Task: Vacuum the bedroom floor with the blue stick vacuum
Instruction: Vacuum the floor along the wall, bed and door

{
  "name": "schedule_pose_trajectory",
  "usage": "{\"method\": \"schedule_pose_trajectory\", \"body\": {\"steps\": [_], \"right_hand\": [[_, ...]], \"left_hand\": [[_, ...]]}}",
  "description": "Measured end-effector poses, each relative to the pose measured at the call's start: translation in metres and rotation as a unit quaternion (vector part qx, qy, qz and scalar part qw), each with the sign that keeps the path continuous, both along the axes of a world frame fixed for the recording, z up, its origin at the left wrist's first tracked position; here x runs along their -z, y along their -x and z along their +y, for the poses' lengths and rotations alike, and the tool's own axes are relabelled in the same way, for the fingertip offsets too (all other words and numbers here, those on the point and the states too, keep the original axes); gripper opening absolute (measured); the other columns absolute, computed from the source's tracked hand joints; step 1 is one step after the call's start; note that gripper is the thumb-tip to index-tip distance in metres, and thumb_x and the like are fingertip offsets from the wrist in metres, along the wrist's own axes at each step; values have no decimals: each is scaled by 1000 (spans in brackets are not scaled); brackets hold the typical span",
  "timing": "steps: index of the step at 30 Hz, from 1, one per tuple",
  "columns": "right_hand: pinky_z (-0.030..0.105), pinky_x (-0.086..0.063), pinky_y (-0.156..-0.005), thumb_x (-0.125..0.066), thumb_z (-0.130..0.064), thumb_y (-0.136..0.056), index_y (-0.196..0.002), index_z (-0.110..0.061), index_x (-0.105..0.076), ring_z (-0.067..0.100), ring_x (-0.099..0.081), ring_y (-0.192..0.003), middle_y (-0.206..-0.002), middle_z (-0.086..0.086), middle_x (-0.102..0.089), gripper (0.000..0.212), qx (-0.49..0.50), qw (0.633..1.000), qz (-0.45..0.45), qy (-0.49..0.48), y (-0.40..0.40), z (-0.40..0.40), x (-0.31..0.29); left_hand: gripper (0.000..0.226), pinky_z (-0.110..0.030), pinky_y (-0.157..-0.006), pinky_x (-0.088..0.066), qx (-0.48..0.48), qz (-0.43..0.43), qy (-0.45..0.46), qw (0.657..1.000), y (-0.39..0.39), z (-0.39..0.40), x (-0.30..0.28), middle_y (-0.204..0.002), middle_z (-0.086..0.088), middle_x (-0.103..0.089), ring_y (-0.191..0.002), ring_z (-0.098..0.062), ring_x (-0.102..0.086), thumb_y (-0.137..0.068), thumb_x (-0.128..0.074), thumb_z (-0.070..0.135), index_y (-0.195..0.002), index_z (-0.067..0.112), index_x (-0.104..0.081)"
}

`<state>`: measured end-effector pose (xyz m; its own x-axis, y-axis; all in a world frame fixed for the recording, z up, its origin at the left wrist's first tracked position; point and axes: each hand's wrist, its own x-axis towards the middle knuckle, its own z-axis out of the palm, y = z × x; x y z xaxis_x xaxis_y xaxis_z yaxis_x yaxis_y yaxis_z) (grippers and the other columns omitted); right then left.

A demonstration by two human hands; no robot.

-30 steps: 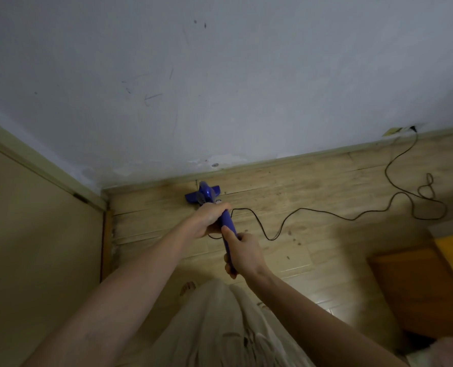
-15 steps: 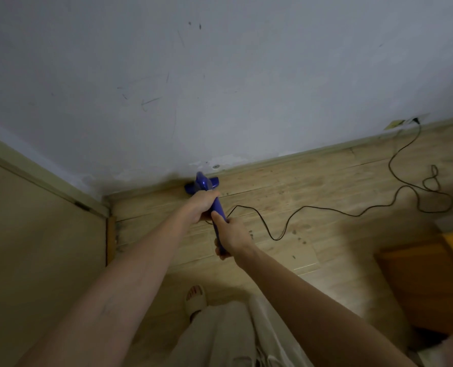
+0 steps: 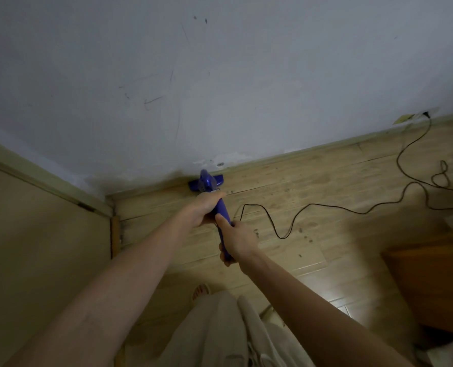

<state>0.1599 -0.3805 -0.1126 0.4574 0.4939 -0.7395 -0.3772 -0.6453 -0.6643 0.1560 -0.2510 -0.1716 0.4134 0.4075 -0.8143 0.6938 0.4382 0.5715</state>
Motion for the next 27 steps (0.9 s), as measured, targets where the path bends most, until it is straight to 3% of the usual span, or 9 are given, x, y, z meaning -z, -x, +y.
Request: {"method": "schedule_pose_trajectory", "body": {"steps": [5, 12, 18, 24, 27], "right_hand": [[23, -41, -40, -43, -39, -102, -87, -12, -48, 8, -46, -39, -60, 2, -50, 31, -10, 1000, -15, 7, -1, -1, -8], [23, -44, -42, -41, -40, -102, -103, -9, -51, 10, -49, -42, -62, 2, -52, 32, -23, 1000, -15, -5, -5, 17, -6], [23, -42, -42, -42, -39, -102, -112, -6, -50, 12, -51, -44, -64, 4, -52, 35, -21, 1000, 11, -20, -8, 34, -2], [23, -42, -43, -47, -40, -100, -90, -11, -53, 13, -50, -46, -65, 4, -53, 31, -26, 1000, -2, -10, -30, 9, -4], [23, -40, -41, -51, -39, -98, -88, -9, -54, 13, -48, -45, -63, 4, -52, 32, 2, 1000, -16, -10, -46, -16, -6]], "left_hand": [[18, -45, -95, -52, -1, 5, 22, 1000, 0, 2, 9, -89, -15, -59, -86, -27, -58, -92, -54, 26, -86, 9, -53], [21, -42, -91, -53, -4, 1, 22, 1000, -3, 21, 5, -94, -17, -60, -85, -28, -60, -92, -57, 28, -94, 8, -53], [18, -34, -62, -52, -33, -13, 56, 998, -2, 35, -3, -78, -12, -59, -65, -24, -61, -87, -63, 23, -96, 8, -56], [21, -40, -83, -55, -50, -18, 42, 998, -20, 10, -3, -78, -12, -58, -68, -25, -60, -89, -57, 24, -98, 6, -53], [15, -36, -70, -55, -38, -26, 33, 998, -37, -16, -6, -79, -10, -57, -68, -21, -58, -88, -53, 22, -92, 8, -53]]}}
